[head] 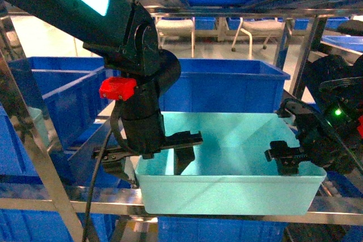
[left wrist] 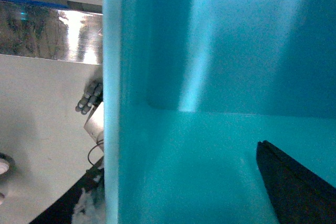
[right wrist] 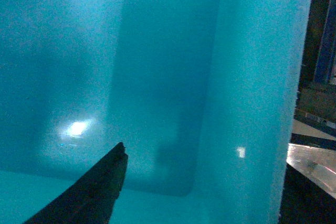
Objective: Organize blue bins on left shelf correctly
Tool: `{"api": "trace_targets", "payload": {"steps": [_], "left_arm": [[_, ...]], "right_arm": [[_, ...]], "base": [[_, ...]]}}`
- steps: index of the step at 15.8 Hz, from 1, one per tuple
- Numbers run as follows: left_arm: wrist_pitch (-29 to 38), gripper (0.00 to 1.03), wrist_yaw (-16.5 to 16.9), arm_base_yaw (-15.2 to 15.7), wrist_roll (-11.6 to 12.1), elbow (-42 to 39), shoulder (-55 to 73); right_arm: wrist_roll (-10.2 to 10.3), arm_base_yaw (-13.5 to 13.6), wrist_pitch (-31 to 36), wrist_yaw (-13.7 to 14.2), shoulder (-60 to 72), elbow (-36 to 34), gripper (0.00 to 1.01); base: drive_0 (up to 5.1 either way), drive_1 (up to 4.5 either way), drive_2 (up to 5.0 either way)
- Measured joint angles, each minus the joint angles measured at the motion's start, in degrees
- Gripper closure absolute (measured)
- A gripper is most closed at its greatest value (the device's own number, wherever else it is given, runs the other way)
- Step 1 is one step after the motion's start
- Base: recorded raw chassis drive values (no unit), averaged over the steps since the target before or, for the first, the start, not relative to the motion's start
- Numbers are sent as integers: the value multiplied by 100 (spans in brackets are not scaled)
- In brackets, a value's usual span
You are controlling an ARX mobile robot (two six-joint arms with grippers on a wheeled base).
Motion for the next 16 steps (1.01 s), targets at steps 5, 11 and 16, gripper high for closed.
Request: {"api": "trace_targets", "payload": {"steps": [5, 11, 16], "left_arm": [[2, 5, 2, 2, 20, 2, 0], [1469, 5, -522, 28, 605, -1198, -741], [1786, 5, -673, 26, 599, -1478, -898]], "right_arm": [[0, -7, 4, 0, 0, 0, 4], [4, -7, 662, 83, -15, -302, 3], [0, -11, 1174, 262, -127, -562, 3]], "base": [[0, 0, 0], [0, 0, 0], [0, 0, 0]]}}
